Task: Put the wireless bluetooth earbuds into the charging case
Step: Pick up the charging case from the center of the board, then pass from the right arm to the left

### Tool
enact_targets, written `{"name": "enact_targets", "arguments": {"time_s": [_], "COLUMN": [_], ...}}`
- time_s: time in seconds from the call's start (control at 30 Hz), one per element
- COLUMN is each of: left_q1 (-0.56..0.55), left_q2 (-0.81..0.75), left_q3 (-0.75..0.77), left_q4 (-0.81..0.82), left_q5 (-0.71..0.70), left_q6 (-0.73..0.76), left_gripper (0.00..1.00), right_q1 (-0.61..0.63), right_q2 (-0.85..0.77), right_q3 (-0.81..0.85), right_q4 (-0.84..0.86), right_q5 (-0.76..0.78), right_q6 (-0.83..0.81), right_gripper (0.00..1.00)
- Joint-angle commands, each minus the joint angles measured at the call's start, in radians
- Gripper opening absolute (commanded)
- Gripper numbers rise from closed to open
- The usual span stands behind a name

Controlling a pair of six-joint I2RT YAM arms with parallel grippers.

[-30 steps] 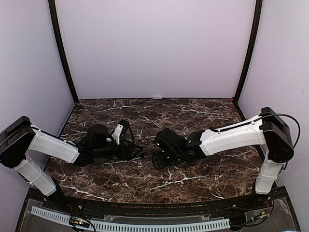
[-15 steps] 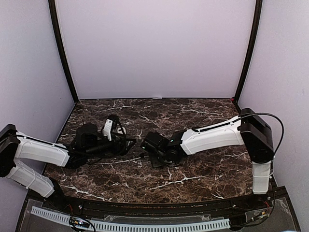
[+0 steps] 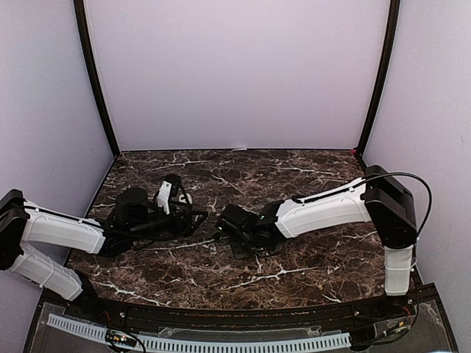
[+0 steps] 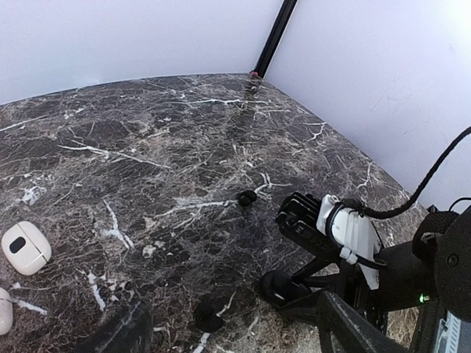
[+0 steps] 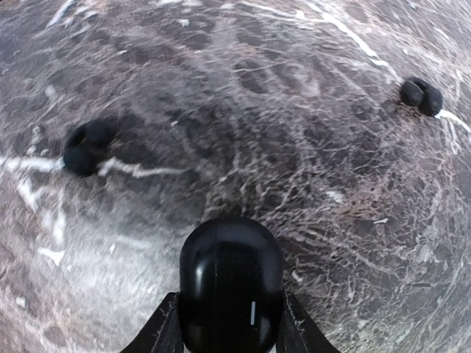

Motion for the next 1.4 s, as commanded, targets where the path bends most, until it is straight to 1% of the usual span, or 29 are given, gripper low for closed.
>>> {"name": "enact_targets", "arguments": {"time_s": [0.0,0.07,0.13,0.2,0.27,0.37,0.4,0.47,0.57,0.6,0.63,0.67,0.73,0.83,1.0,1.2,1.3,1.37], "left_q1": [0.006,0.006,0.007,0.010,0.021,0.045,0.046,0.047,0.046,0.047,0.047,0.046,0.045,0.045,0.043,0.041,0.034,0.035], "left_q2": [0.014,0.028,0.043,0.057,0.075,0.099,0.113,0.150,0.203,0.221,0.238,0.263,0.313,0.383,0.432,0.468,0.486,0.493], "left_q3": [-0.010,0.004,0.019,0.026,0.037,0.054,0.058,0.080,0.102,0.105,0.103,0.105,0.124,0.163,0.181,0.208,0.215,0.221], "left_q4": [0.057,0.054,0.055,0.062,0.071,0.080,0.102,0.126,0.166,0.190,0.223,0.262,0.304,0.306,0.323,0.298,0.312,0.288], "left_q5": [0.080,0.124,0.185,0.238,0.300,0.421,0.496,0.591,0.692,0.727,0.756,0.793,0.853,0.896,0.908,0.930,0.947,0.936], "left_q6": [0.016,0.014,0.001,-0.011,-0.030,-0.068,-0.072,-0.085,-0.126,-0.143,-0.163,-0.186,-0.233,-0.288,-0.326,-0.327,-0.342,-0.331], "left_gripper": [0.81,0.82,0.83,0.87,0.89,0.94,0.95,0.92,0.87,0.86,0.85,0.84,0.80,0.75,0.69,0.55,0.54,0.54], "right_q1": [0.011,0.012,0.014,0.020,0.033,0.048,0.049,0.051,0.055,0.057,0.061,0.067,0.077,0.086,0.110,0.130,0.131,0.132], "right_q2": [-0.140,-0.217,-0.302,-0.389,-0.476,-0.559,-0.573,-0.586,-0.587,-0.585,-0.583,-0.575,-0.565,-0.547,-0.495,-0.435,-0.401,-0.391], "right_q3": [-0.084,-0.153,-0.251,-0.356,-0.444,-0.543,-0.564,-0.579,-0.587,-0.595,-0.599,-0.602,-0.599,-0.609,-0.592,-0.555,-0.549,-0.537], "right_q4": [0.093,0.171,0.277,0.400,0.479,0.579,0.596,0.606,0.624,0.632,0.646,0.659,0.678,0.720,0.747,0.769,0.789,0.788], "right_q5": [-0.057,-0.095,-0.142,-0.163,-0.174,-0.173,-0.186,-0.216,-0.214,-0.228,-0.225,-0.208,-0.184,-0.168,-0.135,-0.073,-0.059,-0.046], "right_q6": [-0.108,-0.192,-0.318,-0.450,-0.565,-0.740,-0.800,-0.902,-1.004,-1.062,-1.085,-1.130,-1.173,-1.240,-1.288,-1.301,-1.310,-1.308], "right_gripper": [0.37,0.35,0.35,0.35,0.35,0.35,0.33,0.33,0.35,0.37,0.38,0.38,0.36,0.35,0.34,0.33,0.32,0.32]}}
